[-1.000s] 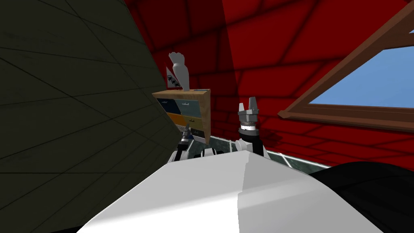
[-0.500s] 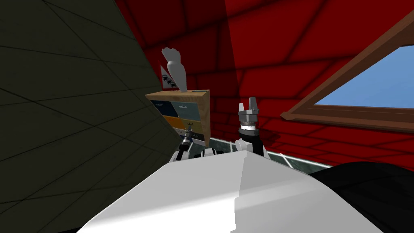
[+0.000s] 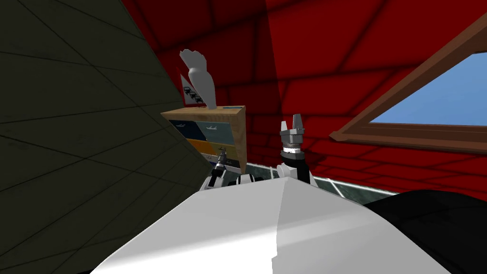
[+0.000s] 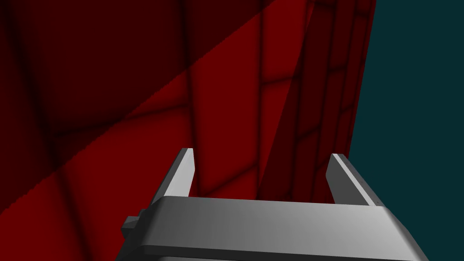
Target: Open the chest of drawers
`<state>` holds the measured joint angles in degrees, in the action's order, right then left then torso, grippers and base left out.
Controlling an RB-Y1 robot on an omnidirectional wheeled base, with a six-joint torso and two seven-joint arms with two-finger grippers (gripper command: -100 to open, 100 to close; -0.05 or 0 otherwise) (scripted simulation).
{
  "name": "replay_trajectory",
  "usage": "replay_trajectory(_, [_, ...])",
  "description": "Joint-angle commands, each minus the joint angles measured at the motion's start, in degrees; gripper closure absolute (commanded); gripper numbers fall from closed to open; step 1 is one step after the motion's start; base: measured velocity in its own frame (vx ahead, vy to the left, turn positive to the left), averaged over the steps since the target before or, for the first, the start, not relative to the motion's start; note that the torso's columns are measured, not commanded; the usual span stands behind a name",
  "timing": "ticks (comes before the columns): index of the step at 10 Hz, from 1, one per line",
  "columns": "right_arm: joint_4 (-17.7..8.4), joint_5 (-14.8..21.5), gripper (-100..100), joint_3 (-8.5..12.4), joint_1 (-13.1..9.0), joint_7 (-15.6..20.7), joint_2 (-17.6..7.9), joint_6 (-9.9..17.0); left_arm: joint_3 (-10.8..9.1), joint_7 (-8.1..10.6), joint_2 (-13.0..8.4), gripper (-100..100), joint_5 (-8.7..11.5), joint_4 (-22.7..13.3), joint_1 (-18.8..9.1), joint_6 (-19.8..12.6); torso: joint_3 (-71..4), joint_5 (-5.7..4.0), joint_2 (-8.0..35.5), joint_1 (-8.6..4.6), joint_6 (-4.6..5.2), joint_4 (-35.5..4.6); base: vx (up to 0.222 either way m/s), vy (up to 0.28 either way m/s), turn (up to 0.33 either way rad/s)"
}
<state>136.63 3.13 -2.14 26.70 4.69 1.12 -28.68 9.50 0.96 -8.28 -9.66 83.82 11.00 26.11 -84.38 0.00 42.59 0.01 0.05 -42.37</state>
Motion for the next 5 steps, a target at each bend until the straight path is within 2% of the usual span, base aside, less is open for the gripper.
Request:
replay_trajectory(1, [0.0, 0.0, 0, 0.0, 0.0, 0.0, 0.0, 0.0, -2.53, -1.09, 1.5, -100, 0.2, -1.5, -2.7, -1.8, 0.0, 0.01, 0.0, 0.03, -0.05, 0.0, -0.067, 0.029, -0.131])
replay_trajectory(3, [0.0, 0.0, 0, 0.0, 0.0, 0.0, 0.0, 0.0, -4.32, -1.85, 2.7, -100, 0.4, -2.9, -4.8, -2.8, -0.2, 0.00, -0.3, 0.01, -0.05, 0.1, -0.069, 0.032, -0.149])
replay_trajectory(4, [0.0, 0.0, 0, 0.0, 0.0, 0.0, 0.0, 0.0, -3.79, -1.60, 2.4, -100, 0.3, -2.2, -4.0, -2.6, -0.2, 0.00, -0.4, -0.02, -0.05, 0.1, -0.025, 0.012, -0.031])
replay_trajectory(5, [0.0, 0.0, 0, 0.0, 0.0, 0.0, 0.0, 0.0, -2.53, -1.09, 1.5, 100, 0.2, -1.5, -2.7, -1.8, -0.3, -0.02, -0.5, -0.06, -0.08, 0.1, 0.034, -0.006, 0.225])
